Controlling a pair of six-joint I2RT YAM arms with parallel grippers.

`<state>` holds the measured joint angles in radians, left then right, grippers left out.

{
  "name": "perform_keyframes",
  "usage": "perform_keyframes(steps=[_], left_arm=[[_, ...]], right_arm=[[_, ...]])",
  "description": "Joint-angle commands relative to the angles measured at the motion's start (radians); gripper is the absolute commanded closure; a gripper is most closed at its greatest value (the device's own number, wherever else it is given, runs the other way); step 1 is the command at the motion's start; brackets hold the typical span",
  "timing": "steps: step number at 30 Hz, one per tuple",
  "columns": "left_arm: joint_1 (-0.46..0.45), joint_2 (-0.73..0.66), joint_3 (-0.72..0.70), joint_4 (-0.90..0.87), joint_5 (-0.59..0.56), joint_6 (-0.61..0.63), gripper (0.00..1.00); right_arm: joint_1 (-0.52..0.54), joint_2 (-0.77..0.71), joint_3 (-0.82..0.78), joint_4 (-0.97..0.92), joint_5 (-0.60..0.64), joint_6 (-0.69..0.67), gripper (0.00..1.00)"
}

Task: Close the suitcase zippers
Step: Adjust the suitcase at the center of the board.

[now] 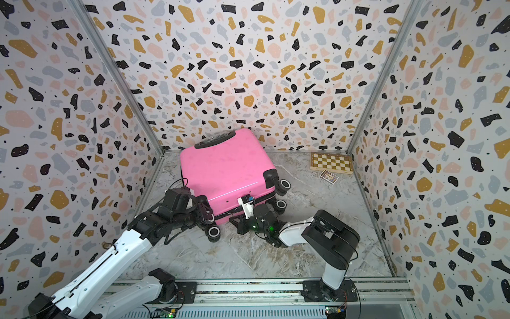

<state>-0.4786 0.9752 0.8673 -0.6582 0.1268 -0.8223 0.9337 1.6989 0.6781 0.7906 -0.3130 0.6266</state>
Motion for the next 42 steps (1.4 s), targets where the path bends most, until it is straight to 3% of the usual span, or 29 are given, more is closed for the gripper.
perform_keyframes(steps=[1,3,6,9,15,23,28,33,42], left_arm=[[-0.041,0.014,0.086,0.208,0.149,0.214,0.3],[-0.041,0.0,0.117,0.143,0.133,0.284,0.13],[-0.042,-0.027,0.148,0.074,0.104,0.37,0.0],[-0.042,-0.035,0.183,-0.001,0.055,0.448,0.0],[-0.042,-0.023,0.237,-0.1,-0.045,0.535,0.0],[-0.042,-0.007,0.192,-0.06,0.022,0.612,0.02],[-0.043,0.01,0.138,-0.001,0.113,0.594,0.03],[-0.046,0.037,0.053,0.183,0.248,0.535,0.05],[-0.052,0.082,0.005,0.336,0.253,0.442,0.1]], right_arm=[[0.041,-0.12,0.015,-0.115,-0.137,-0.19,1.0],[-0.004,-0.149,-0.016,-0.143,-0.131,-0.209,1.0],[-0.033,-0.194,-0.019,-0.271,-0.016,-0.302,1.0],[-0.076,-0.225,-0.022,-0.341,0.041,-0.368,1.0],[-0.239,-0.264,-0.043,-0.372,-0.017,-0.404,1.0],[-0.384,-0.256,-0.02,-0.444,-0.09,-0.491,1.0],[-0.381,-0.263,-0.027,-0.432,-0.175,-0.509,1.0],[-0.324,-0.279,-0.033,-0.432,-0.19,-0.537,1.0],[-0.184,-0.306,-0.054,-0.418,-0.2,-0.591,1.0]])
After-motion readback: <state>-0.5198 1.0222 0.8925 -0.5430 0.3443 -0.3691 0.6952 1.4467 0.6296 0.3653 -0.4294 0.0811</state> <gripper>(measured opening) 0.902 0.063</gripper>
